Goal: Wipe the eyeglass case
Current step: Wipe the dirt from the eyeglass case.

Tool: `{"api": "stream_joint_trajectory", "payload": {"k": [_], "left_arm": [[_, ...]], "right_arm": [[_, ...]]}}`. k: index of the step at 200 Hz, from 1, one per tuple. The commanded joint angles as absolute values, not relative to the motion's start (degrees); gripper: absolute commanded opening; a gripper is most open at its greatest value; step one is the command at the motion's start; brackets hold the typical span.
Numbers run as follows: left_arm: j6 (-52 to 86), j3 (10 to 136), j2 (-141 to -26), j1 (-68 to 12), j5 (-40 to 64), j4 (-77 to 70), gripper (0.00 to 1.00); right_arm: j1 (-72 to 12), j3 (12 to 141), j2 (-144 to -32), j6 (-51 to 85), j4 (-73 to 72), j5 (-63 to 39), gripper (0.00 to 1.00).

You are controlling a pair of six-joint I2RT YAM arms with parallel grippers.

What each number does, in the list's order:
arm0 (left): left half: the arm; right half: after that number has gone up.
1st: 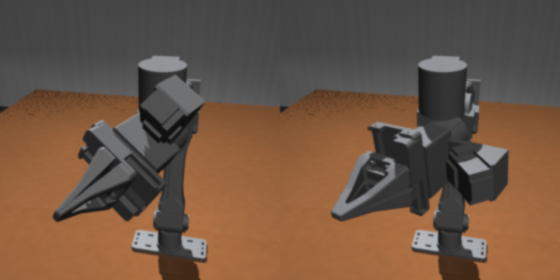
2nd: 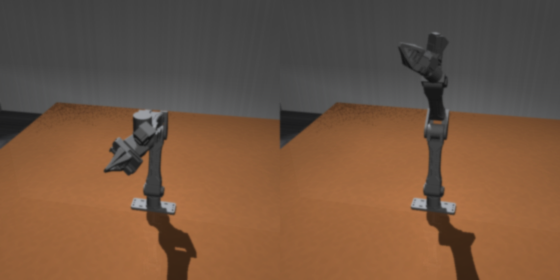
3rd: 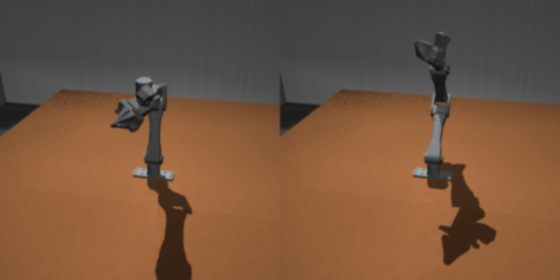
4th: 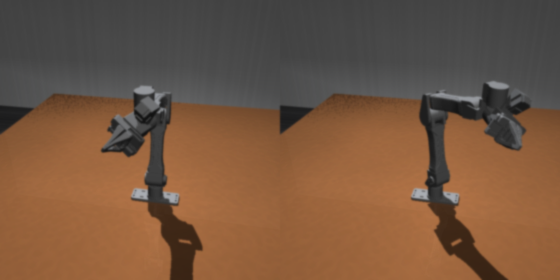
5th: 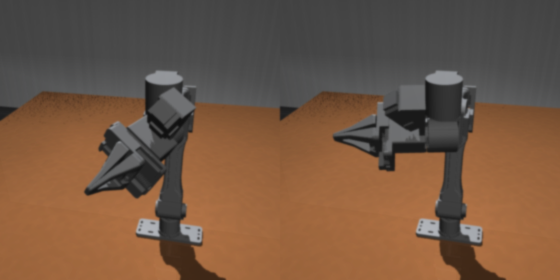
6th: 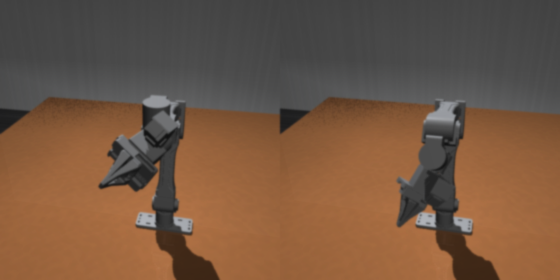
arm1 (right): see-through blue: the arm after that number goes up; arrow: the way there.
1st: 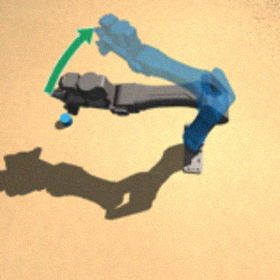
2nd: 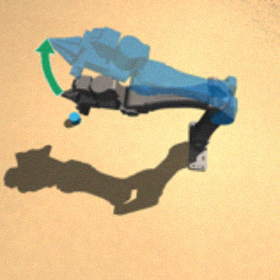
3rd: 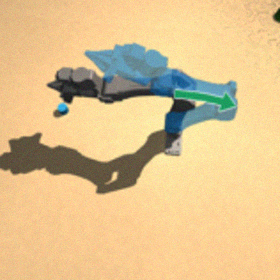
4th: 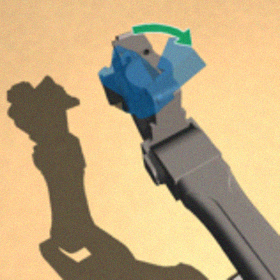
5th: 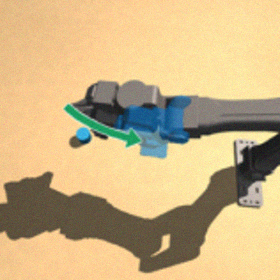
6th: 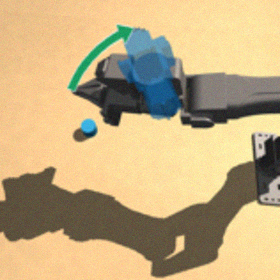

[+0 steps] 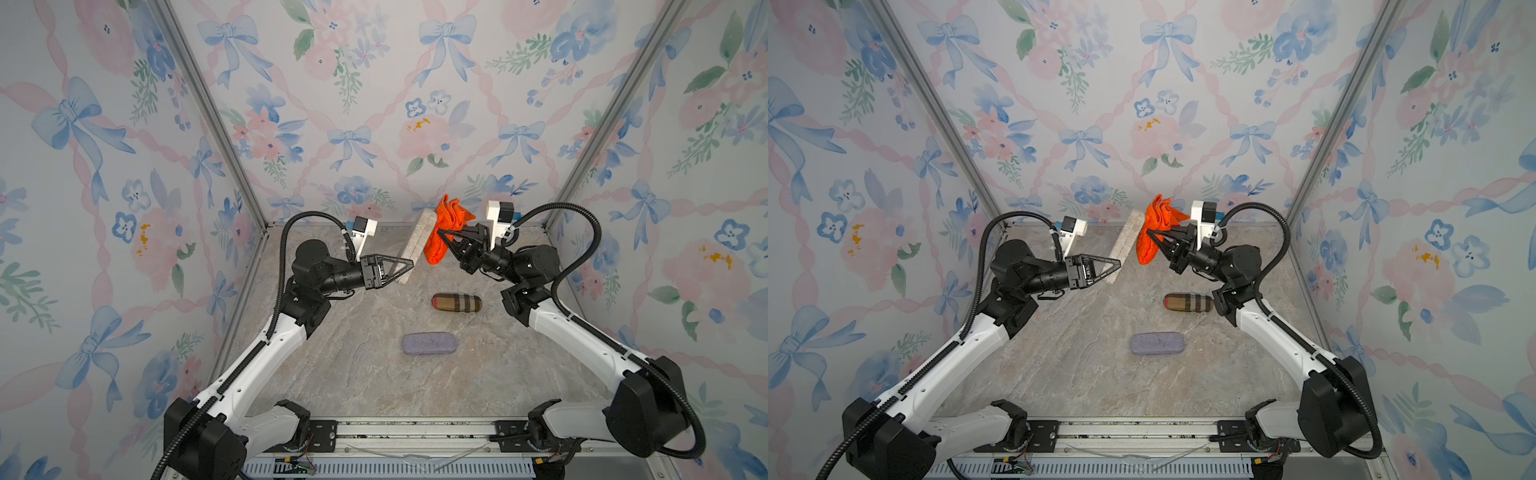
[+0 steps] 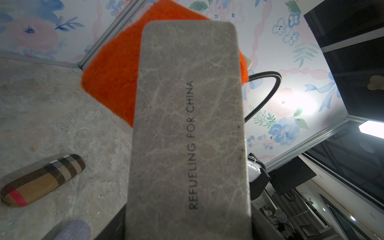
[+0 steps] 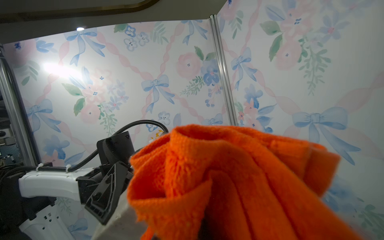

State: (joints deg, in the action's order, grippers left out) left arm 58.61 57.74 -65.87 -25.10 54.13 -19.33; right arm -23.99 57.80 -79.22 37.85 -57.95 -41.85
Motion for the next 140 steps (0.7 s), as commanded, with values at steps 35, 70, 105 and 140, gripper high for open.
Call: {"api": "stream_joint_trajectory", "payload": {"k": [35,70,105,140], "left_arm": [[58.0,57.8,-63.7,-25.3,58.4,-24.3,0.24],[58.0,57.6,-63.5,-22.4,57.1,-23.0,0.25],[57.5,57.8,-63.4,-21.1,55.9,-22.6,0.25],[56.7,57.3,-64.3,-22.4,57.3,-22.2,0.26]], "right_arm": [[-32.6,50.7,-78.0,42.0,-64.5,-41.5,0.0],[-35.2,46.3,-69.8,34.3,-52.7,-38.0,0.0],[-32.1,47.8,-65.4,30.1,-42.6,-38.2,0.0],[-33.0,53.5,-66.9,28.0,-41.3,-39.1,0.0]]}}
